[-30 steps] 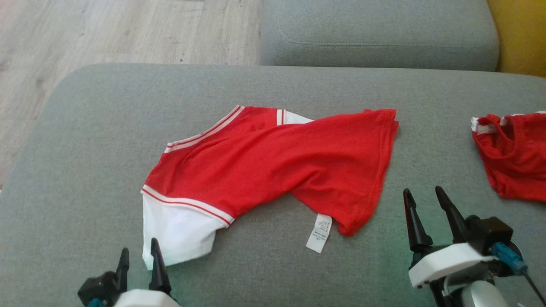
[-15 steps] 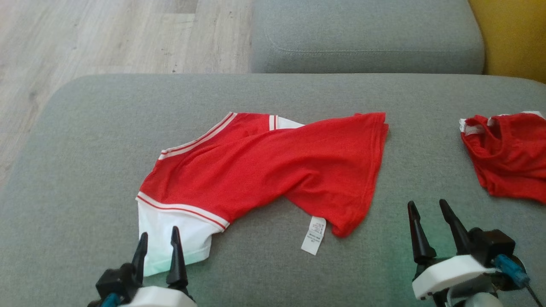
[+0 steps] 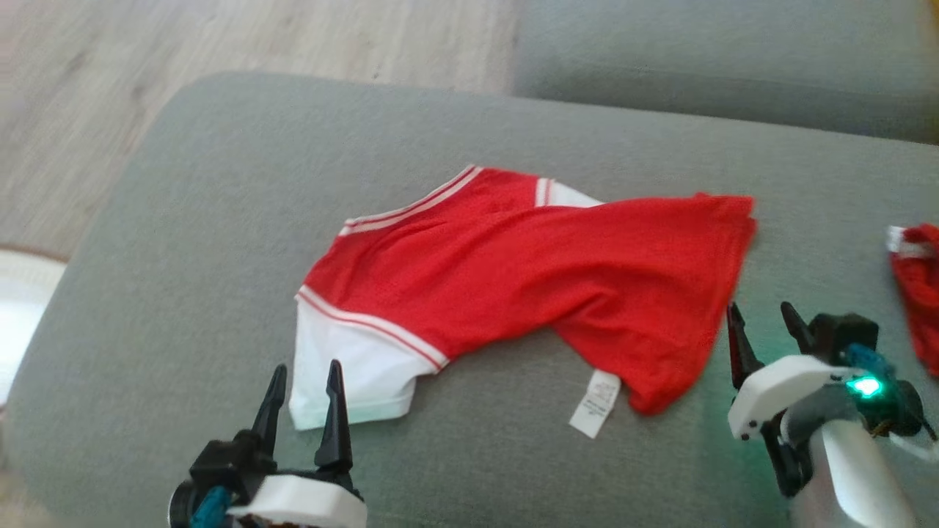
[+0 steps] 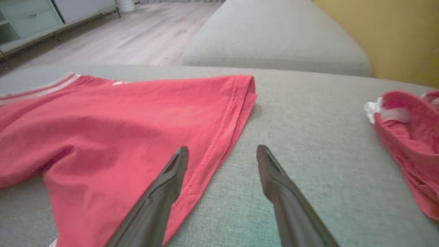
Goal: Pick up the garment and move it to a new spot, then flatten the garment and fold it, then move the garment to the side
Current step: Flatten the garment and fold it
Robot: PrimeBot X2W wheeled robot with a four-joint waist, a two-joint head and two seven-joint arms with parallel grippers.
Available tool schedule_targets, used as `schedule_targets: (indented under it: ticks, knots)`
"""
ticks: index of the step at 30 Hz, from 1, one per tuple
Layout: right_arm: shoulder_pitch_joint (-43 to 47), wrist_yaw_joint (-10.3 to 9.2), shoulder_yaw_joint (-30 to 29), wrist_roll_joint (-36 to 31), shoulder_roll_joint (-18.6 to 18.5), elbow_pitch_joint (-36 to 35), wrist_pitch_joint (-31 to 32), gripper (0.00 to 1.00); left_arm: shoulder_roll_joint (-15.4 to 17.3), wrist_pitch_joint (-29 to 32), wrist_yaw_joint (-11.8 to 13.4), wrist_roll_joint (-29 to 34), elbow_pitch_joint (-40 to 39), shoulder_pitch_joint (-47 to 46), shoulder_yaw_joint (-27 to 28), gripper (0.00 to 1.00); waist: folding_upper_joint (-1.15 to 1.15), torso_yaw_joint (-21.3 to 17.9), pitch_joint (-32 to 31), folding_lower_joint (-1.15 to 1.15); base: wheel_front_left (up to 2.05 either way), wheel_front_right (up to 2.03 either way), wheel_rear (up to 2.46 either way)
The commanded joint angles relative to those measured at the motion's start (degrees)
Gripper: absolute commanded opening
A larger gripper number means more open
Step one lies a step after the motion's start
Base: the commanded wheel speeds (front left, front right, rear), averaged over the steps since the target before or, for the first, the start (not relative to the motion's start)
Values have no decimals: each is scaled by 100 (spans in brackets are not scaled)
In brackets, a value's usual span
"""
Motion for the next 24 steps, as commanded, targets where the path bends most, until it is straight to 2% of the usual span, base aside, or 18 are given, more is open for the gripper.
schedule_targets:
  ticks: [1,10,11,12,13,15,20,24]
  knots:
    - [-273,-5,82,-78,-30,-46,15,100,-1,-74,20,51,-220,-303,168,100,0,220,192,0,0,0,0]
    - [-1090,-5,-519,-578,-30,1306,387,100,-30,-85,50,95,-384,-352,236,100,0,537,472,0,0,0,0]
    - [-1163,-5,-538,-563,-30,1420,449,74,-39,-86,53,101,-396,-354,246,100,0,542,490,0,0,0,0]
    - [-1236,-5,-538,-543,-30,1512,491,44,-49,-87,59,109,-411,-354,255,100,0,545,509,0,0,0,0]
    - [-1308,-5,-532,-539,-30,1573,506,37,-58,-88,63,116,-425,-355,264,100,0,545,528,0,0,0,0]
    - [-1466,-5,-529,-622,-72,1605,469,0,-73,-90,62,128,-449,-369,284,100,0,545,578,0,0,0,0]
    - [-1940,-5,-516,-996,-578,1618,451,0,-142,-93,31,176,-506,-460,293,100,0,612,739,0,0,0,0]
    - [-2356,-5,-410,-1218,-1158,1751,597,0,-215,-94,-42,216,-511,-545,277,100,0,726,899,0,0,0,0]
